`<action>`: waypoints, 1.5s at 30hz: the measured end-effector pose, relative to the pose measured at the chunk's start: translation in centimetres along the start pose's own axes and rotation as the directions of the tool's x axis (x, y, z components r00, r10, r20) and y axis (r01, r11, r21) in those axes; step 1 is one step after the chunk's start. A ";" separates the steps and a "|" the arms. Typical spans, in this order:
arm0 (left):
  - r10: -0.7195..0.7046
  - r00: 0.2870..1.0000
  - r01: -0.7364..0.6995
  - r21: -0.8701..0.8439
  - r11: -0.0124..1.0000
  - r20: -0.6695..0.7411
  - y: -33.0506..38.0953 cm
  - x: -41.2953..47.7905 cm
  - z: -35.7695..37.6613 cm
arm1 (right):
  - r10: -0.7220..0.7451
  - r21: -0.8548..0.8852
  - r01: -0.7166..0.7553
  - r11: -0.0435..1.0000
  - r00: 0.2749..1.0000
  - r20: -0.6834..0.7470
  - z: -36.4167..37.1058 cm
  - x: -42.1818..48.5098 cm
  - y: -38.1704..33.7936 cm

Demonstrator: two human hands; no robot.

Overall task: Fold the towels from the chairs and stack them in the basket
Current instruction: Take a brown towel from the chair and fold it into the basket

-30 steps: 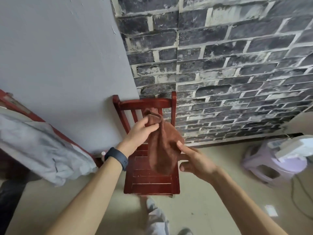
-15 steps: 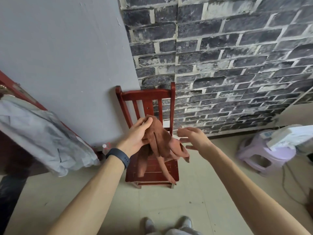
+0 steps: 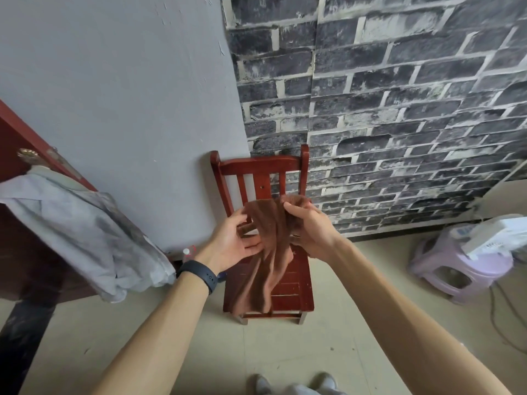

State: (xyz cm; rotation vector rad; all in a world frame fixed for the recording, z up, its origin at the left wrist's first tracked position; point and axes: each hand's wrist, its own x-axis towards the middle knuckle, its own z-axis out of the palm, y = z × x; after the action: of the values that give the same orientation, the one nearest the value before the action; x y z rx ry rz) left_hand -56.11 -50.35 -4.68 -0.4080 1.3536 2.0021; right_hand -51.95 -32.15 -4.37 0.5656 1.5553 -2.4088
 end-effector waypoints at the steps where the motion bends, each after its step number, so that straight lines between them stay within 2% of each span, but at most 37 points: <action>1: -0.029 0.999 0.028 -0.027 0.999 -0.026 -0.6 0.3 -0.6 | -0.005 0.007 0.005 1.000 0.999 0.033 0.1 -0.2 -0.5; 4: -0.101 0.986 0.107 0.037 0.994 -0.134 -2.5 1.0 -0.7 | 0.039 -0.064 -0.029 0.997 0.989 0.144 -0.1 -0.4 -1.6; 7: -0.118 0.959 0.181 0.235 0.955 -0.260 -4.5 1.8 0.1 | 0.072 -0.071 -0.057 0.996 0.971 0.230 -0.6 -1.0 -2.5; 9: -0.146 0.962 0.225 0.367 0.903 -0.229 -5.5 2.3 1.0 | 0.047 -0.002 -0.049 0.999 0.963 0.265 -1.6 -1.4 -2.8; 12: -0.187 0.973 0.229 0.441 0.868 -0.137 -6.3 3.2 2.7 | -0.003 0.092 -0.027 0.995 0.953 0.304 -3.6 -2.2 -3.5; 14: -0.198 0.972 0.232 0.432 0.871 -0.122 -6.8 4.3 3.5 | -0.030 0.146 -0.013 0.989 0.957 0.288 -4.9 -2.7 -3.9; 20: -0.352 0.934 0.355 0.203 0.912 -0.056 -9.2 5.2 6.7 | -0.091 0.273 0.020 0.962 0.964 0.249 -8.1 -3.7 -4.6; 22: -0.334 0.941 0.336 0.205 0.919 -0.044 -9.6 5.1 7.4 | -0.091 0.261 0.027 0.965 0.968 0.233 -9.0 -3.8 -4.8; 26: -0.196 0.963 0.248 0.316 0.916 -0.188 -8.7 6.2 6.1 | -0.061 0.241 0.026 0.970 0.988 0.142 -12.1 -3.7 -4.7; 28: -0.068 0.967 0.157 0.362 0.919 -0.247 -7.4 6.6 4.5 | 0.002 0.117 0.000 0.993 1.000 -0.017 -14.2 -3.2 -4.2; 30: 0.035 0.956 0.074 0.357 0.931 -0.290 -5.7 7.0 2.8 | 0.006 -0.245 -0.065 0.967 0.972 -0.237 -15.9 -2.7 -3.5; 32: 0.114 0.949 0.008 0.387 0.922 -0.294 -3.9 7.0 1.7 | -0.068 -0.595 -0.182 0.783 0.925 -0.373 -17.4 -2.1 -3.0; 34: 0.186 0.944 -0.026 0.500 0.865 -0.272 -2.2 6.8 1.2 | -0.119 -0.747 -0.291 0.597 0.889 -0.441 -18.6 -1.2 -2.7; 35: 0.213 0.944 -0.041 0.550 0.834 -0.253 -1.4 6.7 1.2 | -0.147 -0.761 -0.319 0.565 0.869 -0.473 -18.9 -0.9 -2.7; 36: 0.226 0.946 -0.049 0.585 0.809 -0.233 -0.6 6.5 1.2 | -0.178 -0.758 -0.317 0.569 0.853 -0.490 -19.0 -0.5 -2.7; 37: 0.233 0.948 -0.059 0.603 0.795 -0.215 0.1 6.4 1.3 | -0.190 -0.712 -0.276 0.646 0.845 -0.500 -19.0 -0.2 -2.8; 39: 0.236 0.952 -0.071 0.613 0.787 -0.192 1.6 6.3 1.2 | -0.101 -0.422 -0.140 0.896 0.860 -0.499 -18.7 0.3 -3.0; 40: 0.232 0.955 -0.075 0.611 0.788 -0.182 2.3 6.4 0.9 | -0.044 -0.262 -0.098 0.960 0.872 -0.487 -18.4 0.4 -3.3; 42: 0.222 0.964 -0.087 0.613 0.785 -0.147 3.5 6.2 0.4 | -0.001 -0.087 -0.045 0.995 0.882 -0.472 -18.6 1.0 -3.5; 45: 0.247 0.958 -0.091 0.659 0.747 -0.147 4.3 6.0 -0.4 | -0.056 -0.109 -0.004 0.994 0.839 -0.541 -18.9 2.2 -3.5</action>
State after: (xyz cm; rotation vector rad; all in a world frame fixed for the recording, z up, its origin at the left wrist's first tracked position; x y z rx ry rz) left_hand -63.41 -49.61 -5.40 -0.1872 2.1877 1.4988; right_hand -51.45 -13.43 -9.38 1.3060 1.8883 -2.2780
